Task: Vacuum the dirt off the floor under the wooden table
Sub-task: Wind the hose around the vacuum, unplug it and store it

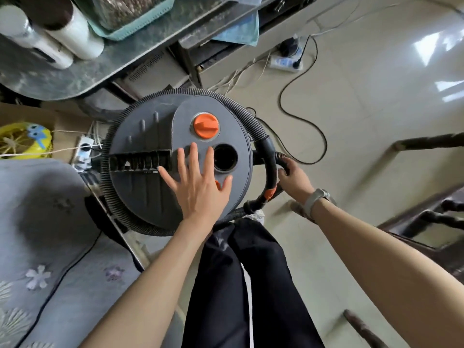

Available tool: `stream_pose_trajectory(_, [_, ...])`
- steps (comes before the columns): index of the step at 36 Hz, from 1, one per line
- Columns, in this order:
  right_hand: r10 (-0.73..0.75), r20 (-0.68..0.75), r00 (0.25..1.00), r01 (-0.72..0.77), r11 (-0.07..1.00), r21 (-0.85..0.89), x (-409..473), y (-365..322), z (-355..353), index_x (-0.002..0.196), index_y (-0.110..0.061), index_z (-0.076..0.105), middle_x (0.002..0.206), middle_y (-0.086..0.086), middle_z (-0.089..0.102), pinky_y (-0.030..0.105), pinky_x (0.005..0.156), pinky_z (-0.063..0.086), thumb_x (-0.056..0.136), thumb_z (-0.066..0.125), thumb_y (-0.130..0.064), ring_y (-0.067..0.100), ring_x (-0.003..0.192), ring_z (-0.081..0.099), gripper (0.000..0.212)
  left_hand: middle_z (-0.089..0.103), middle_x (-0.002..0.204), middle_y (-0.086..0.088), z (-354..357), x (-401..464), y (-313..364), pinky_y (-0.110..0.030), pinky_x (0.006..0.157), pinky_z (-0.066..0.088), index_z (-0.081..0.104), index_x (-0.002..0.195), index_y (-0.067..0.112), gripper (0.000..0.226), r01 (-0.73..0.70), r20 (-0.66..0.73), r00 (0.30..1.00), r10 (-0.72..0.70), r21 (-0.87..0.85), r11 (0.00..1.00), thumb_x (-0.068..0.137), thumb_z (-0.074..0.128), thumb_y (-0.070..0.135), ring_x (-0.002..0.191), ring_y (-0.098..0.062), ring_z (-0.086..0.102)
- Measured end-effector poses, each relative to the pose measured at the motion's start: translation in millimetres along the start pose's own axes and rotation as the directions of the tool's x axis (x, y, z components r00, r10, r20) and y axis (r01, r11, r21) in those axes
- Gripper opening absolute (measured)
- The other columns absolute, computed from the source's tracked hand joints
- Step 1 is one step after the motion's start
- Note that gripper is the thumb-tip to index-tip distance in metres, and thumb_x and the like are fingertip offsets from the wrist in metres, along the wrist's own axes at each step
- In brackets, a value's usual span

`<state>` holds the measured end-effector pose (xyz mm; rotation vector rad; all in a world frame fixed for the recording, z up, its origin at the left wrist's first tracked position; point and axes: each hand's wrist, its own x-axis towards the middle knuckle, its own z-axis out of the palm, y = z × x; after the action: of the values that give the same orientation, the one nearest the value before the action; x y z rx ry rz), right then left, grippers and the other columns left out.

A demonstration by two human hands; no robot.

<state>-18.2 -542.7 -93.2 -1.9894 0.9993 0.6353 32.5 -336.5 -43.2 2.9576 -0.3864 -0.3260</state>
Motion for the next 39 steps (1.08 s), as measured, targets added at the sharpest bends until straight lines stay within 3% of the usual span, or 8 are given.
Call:
stream_pose_trajectory(4, [0.028, -0.027, 0.999, -0.027, 0.999, 0.020, -32, -3, -8, 0.143, -0.016, 0.038, 0.116, 0.011, 0.063, 0.023, 0.072, 0.036, 0.097, 0.040, -0.018, 0.018, 0.081, 0.053, 0.046, 0.043, 0.145, -0.018, -19, -1, -1, -0.074, 0.103, 0.009, 0.051, 0.135, 0.015, 0.065, -0.041, 0.039, 0.998, 0.041, -0.011, 0.999, 0.078, 0.070, 0.040, 0.137, -0.041, 0.033])
stream_pose_trajectory(8, [0.029, -0.088, 0.996, -0.023, 0.998, 0.064, -58, -16, -22, 0.139, -0.014, 0.043, 0.124, 0.015, 0.061, 0.025, 0.074, 0.039, 0.097, 0.039, -0.018, 0.021, 0.084, 0.054, 0.043, 0.032, 0.152, -0.014, -44, 7, 7, -0.069, 0.108, 0.008, 0.043, 0.141, 0.017, 0.063, -0.079, 0.139, 0.987, 0.086, -0.054, 0.995, 0.085, 0.062, 0.038, 0.143, -0.036, 0.021])
stream_pose_trajectory(13, [-0.093, -0.109, 0.990, 0.083, 0.992, -0.093, -84, -47, -57, 0.136, -0.013, 0.048, 0.131, 0.013, 0.057, 0.034, 0.095, 0.040, 0.098, 0.043, -0.017, 0.031, 0.120, 0.052, 0.038, 0.017, 0.157, -0.008, -78, 23, 28, -0.060, 0.112, 0.008, 0.027, 0.148, 0.021, 0.061, -0.161, 0.217, 0.962, 0.168, -0.052, 0.986, 0.094, 0.047, 0.038, 0.145, -0.029, 0.008])
stream_pose_trajectory(19, [-0.245, -0.053, 0.968, 0.216, 0.923, -0.317, -94, -78, -98, 0.143, -0.015, 0.039, 0.143, 0.009, 0.046, 0.041, 0.111, 0.028, 0.099, 0.039, -0.022, 0.029, 0.132, 0.039, 0.044, 0.020, 0.156, -0.008, -117, 39, 54, -0.053, 0.113, 0.016, 0.025, 0.148, 0.020, 0.058, -0.201, 0.191, 0.960, 0.206, -0.045, 0.979, 0.096, 0.042, 0.038, 0.144, -0.027, 0.015])
stream_pose_trajectory(22, [-0.328, -0.024, 0.945, 0.295, 0.878, -0.376, -89, -86, -116, 0.142, -0.015, 0.041, 0.144, 0.006, 0.045, 0.042, 0.112, 0.025, 0.099, 0.039, -0.022, 0.026, 0.133, 0.038, 0.043, 0.033, 0.151, -0.010, -128, 41, 65, -0.051, 0.112, 0.019, 0.036, 0.145, 0.015, 0.055, -0.171, 0.164, 0.970, 0.179, -0.063, 0.983, 0.095, 0.048, 0.034, 0.140, -0.030, 0.028])
stream_pose_trajectory(26, [-0.394, 0.035, 0.918, 0.376, 0.840, -0.391, -67, -91, -146, 0.138, -0.017, 0.045, 0.143, 0.003, 0.047, 0.039, 0.111, 0.026, 0.098, 0.041, -0.020, 0.024, 0.133, 0.038, 0.041, 0.057, 0.130, -0.015, -132, 51, 85, -0.054, 0.100, 0.037, 0.057, 0.127, 0.008, 0.048, -0.107, 0.084, 0.989, 0.118, -0.122, 0.987, 0.083, 0.059, 0.026, 0.118, -0.034, 0.054])
stream_pose_trajectory(31, [-0.394, 0.147, 0.907, 0.416, 0.792, -0.446, -32, -106, -204, 0.141, -0.017, 0.042, 0.144, 0.005, 0.045, 0.037, 0.110, 0.025, 0.099, 0.039, -0.023, 0.023, 0.134, 0.037, 0.042, 0.038, 0.148, -0.004, -147, 80, 136, -0.047, 0.112, 0.019, 0.040, 0.143, 0.018, 0.051, 0.078, 0.159, 0.986, -0.051, -0.168, 0.983, 0.094, 0.048, 0.033, 0.137, -0.023, 0.032])
stream_pose_trajectory(39, [-0.435, 0.214, 0.874, 0.483, 0.738, -0.471, 24, -148, -296, 0.142, -0.015, 0.040, 0.138, 0.011, 0.050, 0.039, 0.104, 0.037, 0.100, 0.038, -0.023, 0.030, 0.126, 0.045, 0.042, 0.041, 0.146, -0.001, -157, 142, 220, -0.046, 0.112, 0.024, 0.038, 0.143, 0.017, 0.049, 0.153, 0.111, 0.986, -0.124, -0.306, 0.940, 0.096, 0.045, 0.031, 0.136, -0.019, 0.034])
